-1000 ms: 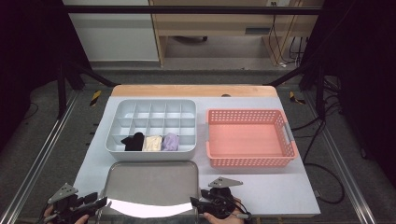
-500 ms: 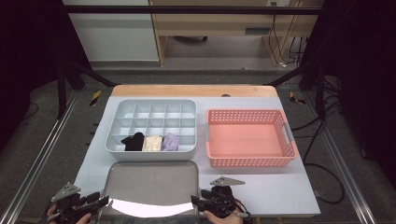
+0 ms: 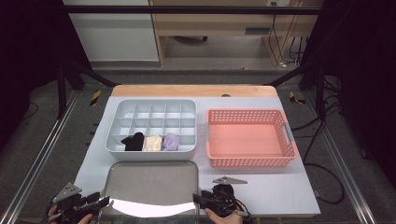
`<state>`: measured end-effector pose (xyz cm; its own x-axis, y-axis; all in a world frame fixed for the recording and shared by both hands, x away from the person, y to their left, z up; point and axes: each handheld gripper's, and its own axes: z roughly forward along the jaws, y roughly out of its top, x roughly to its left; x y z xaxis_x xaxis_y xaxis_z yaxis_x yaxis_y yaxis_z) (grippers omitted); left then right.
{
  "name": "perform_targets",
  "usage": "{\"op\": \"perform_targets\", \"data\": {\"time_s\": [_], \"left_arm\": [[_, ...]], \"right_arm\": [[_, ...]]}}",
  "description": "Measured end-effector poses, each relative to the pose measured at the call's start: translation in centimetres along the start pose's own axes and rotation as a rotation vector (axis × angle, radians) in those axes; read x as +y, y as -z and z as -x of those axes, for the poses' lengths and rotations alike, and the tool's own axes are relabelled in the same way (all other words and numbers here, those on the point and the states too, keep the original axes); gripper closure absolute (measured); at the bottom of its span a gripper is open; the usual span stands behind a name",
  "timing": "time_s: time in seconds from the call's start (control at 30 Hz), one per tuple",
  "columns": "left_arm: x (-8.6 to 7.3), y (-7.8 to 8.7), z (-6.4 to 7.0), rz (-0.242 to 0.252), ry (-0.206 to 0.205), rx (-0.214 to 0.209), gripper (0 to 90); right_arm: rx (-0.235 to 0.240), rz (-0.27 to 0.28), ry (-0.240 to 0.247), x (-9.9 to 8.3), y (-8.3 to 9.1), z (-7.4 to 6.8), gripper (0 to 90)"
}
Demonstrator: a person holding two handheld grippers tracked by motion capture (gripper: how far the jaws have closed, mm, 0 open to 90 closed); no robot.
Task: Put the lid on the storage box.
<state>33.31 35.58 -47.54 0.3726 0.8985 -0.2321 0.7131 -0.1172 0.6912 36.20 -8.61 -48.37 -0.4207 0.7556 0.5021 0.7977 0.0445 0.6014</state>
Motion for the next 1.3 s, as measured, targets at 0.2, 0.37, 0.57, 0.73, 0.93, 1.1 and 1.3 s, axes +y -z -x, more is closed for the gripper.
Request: {"op": "perform_targets", "data": {"time_s": [0.2,0.37,0.57,0.73,0.93,1.1,1.3], "left_arm": [[0.0,0.0,0.0,-0.001,-0.002,-0.003,47.3],[0.0,0.0,-0.1,0.004,0.003,-0.007,47.6],[0.0,0.0,-0.1,0.002,0.005,-0.012,46.7],[0.1,0.0,-0.2,0.002,0.010,-0.017,45.2],[0.0,0.0,-0.1,0.001,0.012,-0.015,45.1],[0.0,0.0,0.0,-0.001,0.008,-0.007,45.1],[0.0,-0.1,0.1,-0.001,0.002,-0.003,45.0]], "right_arm": [[0.013,0.014,-0.043,0.5,0.2,0.2,67.9],[0.045,0.008,0.021,0.6,0.1,-0.9,67.3],[0.002,0.029,-0.005,0.5,-0.1,0.6,59.4],[0.026,0.039,-0.039,0.3,-0.3,0.9,57.7],[0.061,0.031,-0.085,-0.3,0.1,0.9,58.1],[0.058,0.028,-0.128,-0.1,0.0,1.1,61.3],[0.072,0.030,-0.181,0.1,-0.1,1.4,63.4]]}}
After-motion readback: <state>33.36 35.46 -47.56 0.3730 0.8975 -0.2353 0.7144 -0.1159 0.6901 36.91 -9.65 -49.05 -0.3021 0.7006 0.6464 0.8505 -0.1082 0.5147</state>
